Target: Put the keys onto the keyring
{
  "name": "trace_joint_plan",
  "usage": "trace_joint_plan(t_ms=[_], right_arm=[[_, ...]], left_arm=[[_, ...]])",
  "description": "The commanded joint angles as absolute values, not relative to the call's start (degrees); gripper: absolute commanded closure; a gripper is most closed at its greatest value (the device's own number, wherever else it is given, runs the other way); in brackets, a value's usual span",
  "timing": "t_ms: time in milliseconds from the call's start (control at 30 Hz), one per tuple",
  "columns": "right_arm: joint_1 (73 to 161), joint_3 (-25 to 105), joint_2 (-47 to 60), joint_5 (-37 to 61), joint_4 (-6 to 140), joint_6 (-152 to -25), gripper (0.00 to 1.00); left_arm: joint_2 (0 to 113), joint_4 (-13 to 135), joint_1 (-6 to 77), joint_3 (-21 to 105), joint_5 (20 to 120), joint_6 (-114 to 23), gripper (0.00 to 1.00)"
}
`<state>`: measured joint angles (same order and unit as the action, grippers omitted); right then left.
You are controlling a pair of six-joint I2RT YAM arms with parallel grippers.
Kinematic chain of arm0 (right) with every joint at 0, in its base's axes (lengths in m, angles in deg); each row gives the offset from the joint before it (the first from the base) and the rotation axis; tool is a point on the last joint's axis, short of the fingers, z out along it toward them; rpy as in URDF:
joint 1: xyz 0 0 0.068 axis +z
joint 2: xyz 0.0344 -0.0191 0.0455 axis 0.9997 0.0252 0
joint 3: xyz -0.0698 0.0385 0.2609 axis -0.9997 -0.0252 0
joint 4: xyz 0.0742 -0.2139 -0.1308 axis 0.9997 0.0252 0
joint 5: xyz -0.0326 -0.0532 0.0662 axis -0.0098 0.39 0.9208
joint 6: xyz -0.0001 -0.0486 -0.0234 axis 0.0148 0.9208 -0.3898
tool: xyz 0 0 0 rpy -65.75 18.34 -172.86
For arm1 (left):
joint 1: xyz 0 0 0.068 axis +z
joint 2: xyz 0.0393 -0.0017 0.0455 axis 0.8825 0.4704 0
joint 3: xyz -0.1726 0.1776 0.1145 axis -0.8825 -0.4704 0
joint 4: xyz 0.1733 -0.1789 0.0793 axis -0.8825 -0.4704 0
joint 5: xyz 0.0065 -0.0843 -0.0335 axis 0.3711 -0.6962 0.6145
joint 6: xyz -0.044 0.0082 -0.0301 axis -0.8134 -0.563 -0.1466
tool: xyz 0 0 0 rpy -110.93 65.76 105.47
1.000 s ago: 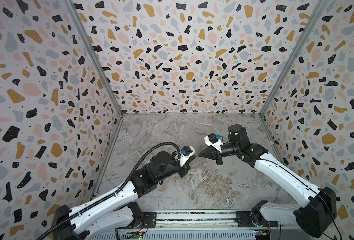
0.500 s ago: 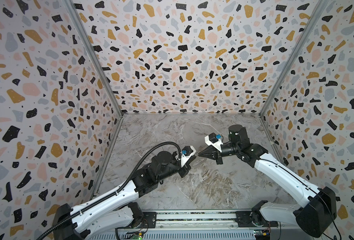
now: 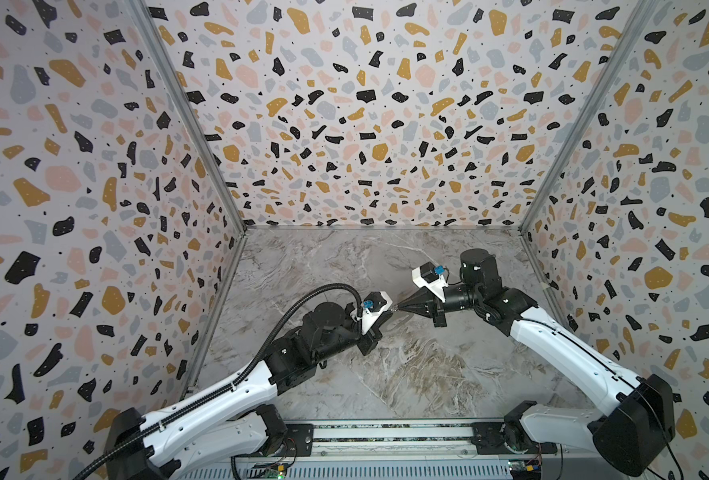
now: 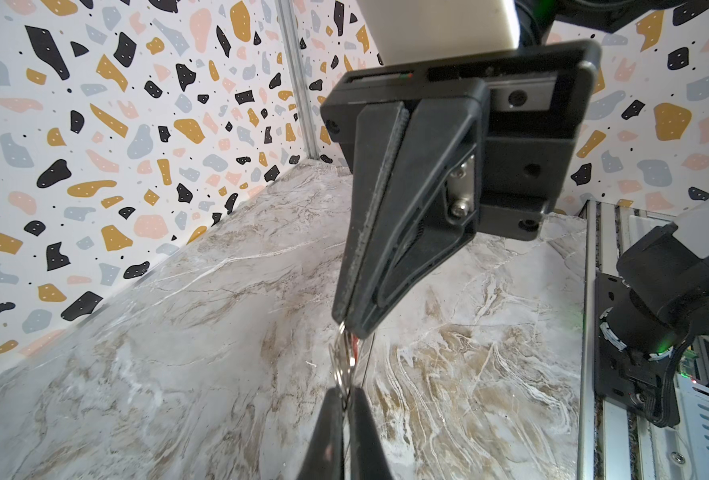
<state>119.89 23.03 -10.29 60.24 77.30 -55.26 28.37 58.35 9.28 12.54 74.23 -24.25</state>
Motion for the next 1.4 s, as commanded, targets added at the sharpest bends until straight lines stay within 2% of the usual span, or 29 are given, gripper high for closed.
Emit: trace_joint_plan(t_ms=[0, 567, 767, 933, 1000, 1367], right_arm=[[119.4, 22.7, -12.3, 60.4, 74.1, -56.9, 1.00], [119.2, 19.7, -12.6, 59.2, 73.9, -58.4, 1.00], [119.2, 18.1, -14.1, 58.7, 73.6, -59.0, 1.00], [119.2, 16.6, -16.8, 56.8, 72.0, -60.1, 0.73], [119.2, 16.2, -17.7, 56.1, 71.5, -60.5, 0.67], [119.3, 13.3, -21.1, 56.6, 68.6, -62.8, 0.55]], left_arm=[[27.2, 60.7, 9.1, 13.2, 72.3, -23.4, 1.00], [24.3, 66.2, 9.1, 10.2, 74.3, -23.2, 1.00], [24.5, 68.3, 9.1, 9.8, 72.1, -22.3, 1.00], [25.3, 70.2, 9.1, 9.8, 70.3, -21.6, 1.00], [26.0, 70.0, 9.1, 10.3, 69.9, -21.3, 1.00], [29.8, 70.6, 9.2, 12.3, 68.8, -18.6, 1.00]])
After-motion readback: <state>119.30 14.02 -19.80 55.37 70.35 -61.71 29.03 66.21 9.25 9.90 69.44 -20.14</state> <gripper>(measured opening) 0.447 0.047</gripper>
